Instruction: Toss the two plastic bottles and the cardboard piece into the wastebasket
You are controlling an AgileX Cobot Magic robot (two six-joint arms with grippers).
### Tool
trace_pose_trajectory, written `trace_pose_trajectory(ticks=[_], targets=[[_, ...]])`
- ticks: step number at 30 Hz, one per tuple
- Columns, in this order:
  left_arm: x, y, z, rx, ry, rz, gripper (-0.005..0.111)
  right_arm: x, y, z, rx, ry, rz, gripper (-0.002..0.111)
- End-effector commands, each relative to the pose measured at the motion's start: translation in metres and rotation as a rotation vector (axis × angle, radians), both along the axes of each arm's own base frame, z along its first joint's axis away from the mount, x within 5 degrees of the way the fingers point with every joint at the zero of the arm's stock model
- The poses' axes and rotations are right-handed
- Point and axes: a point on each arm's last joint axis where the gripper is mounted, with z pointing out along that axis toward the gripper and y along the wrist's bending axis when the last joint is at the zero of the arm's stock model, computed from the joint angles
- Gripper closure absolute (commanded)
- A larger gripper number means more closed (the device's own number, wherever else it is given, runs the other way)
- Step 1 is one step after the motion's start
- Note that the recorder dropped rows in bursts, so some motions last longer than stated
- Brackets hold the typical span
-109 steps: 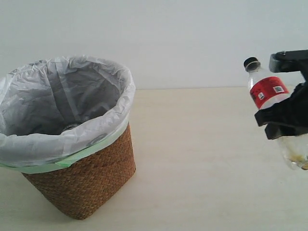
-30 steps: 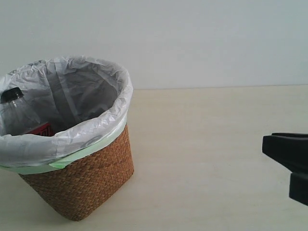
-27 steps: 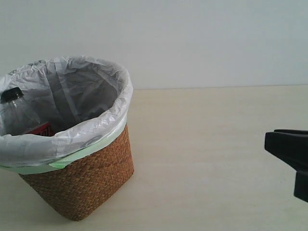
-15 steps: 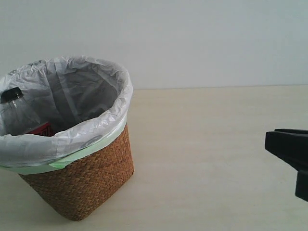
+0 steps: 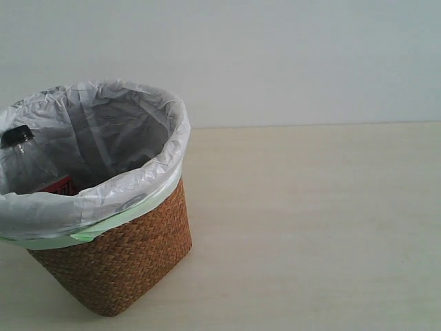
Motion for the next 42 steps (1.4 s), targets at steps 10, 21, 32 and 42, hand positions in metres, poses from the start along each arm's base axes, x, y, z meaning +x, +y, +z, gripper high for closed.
trace_pose_trajectory(ticks=[10, 21, 32, 42], targets=[[0.000, 0.000, -0.001, -0.002, -0.002, 0.002, 0.103, -0.001, -0.022, -0.030, -0.215, 0.076, -0.307, 0.100], [0.000, 0.000, -0.001, -0.002, -0.002, 0.002, 0.103, -0.003, -0.032, -0.046, -0.345, 0.233, -0.412, 0.100], [0.000, 0.000, -0.001, -0.002, -0.002, 0.002, 0.103, -0.003, -0.031, -0.046, -0.345, 0.231, -0.412, 0.100], [0.000, 0.000, -0.001, -0.002, -0.002, 0.002, 0.103, -0.003, -0.031, -0.046, -0.343, 0.231, -0.412, 0.100]])
